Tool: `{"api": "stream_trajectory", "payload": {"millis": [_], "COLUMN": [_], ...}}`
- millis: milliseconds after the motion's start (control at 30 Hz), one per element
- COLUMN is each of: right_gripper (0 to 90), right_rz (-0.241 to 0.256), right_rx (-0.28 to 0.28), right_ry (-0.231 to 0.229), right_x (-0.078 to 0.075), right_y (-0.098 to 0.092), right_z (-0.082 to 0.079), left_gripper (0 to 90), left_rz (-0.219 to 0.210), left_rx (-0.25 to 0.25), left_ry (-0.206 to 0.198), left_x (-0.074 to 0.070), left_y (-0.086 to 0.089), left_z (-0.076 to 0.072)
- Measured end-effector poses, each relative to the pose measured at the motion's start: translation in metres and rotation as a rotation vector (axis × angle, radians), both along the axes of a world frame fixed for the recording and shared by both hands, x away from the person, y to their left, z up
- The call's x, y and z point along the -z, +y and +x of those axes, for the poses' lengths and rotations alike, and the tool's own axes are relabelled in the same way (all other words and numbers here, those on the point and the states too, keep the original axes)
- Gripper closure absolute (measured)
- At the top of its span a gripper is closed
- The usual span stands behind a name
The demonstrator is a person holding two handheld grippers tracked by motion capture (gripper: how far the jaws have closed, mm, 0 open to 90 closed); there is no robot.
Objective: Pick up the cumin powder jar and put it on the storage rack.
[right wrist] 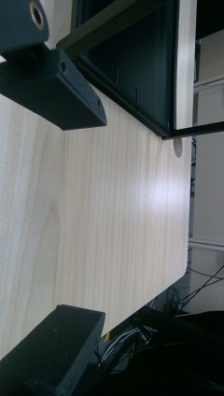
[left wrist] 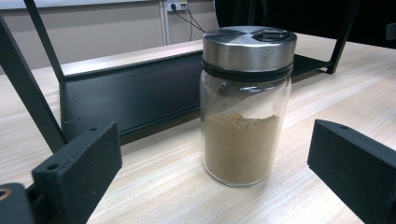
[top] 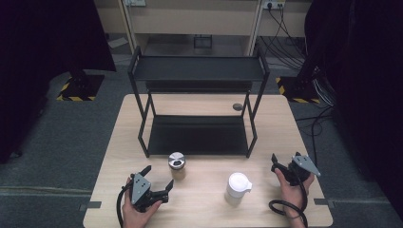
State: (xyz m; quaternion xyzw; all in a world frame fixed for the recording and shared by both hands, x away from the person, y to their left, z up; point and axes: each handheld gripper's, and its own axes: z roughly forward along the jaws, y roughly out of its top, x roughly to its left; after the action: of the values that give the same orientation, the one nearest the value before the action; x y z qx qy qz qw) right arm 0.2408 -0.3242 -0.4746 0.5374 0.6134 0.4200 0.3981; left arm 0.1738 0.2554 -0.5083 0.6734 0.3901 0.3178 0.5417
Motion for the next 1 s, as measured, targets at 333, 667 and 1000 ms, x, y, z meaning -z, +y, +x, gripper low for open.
{"api": "stream_trajectory", "payload": {"millis": [333,667,1000], "right_gripper": [6.9,6.9,6.9], "right_rz": [-0.003,-0.001,-0.005], "right_rx": [-0.004,-0.008,-0.012], "right_ry": [0.011,0.015,0.015], "right_x": [-0.002,-0.002,-0.002], "right_y": [0.000,-0.001,-0.001], "right_z": [0.001,0.002,0.002], "left_gripper": [1.9,1.8,1.8], "left_rz": [-0.003,-0.003,0.015], "left_rx": [0.007,0.012,0.021], "left_ry": [0.003,0.005,0.004], "left_x": [0.000,-0.001,-0.002], "left_y": [0.000,-0.008,-0.021], "left_z": [-0.001,0.001,0.010]}}
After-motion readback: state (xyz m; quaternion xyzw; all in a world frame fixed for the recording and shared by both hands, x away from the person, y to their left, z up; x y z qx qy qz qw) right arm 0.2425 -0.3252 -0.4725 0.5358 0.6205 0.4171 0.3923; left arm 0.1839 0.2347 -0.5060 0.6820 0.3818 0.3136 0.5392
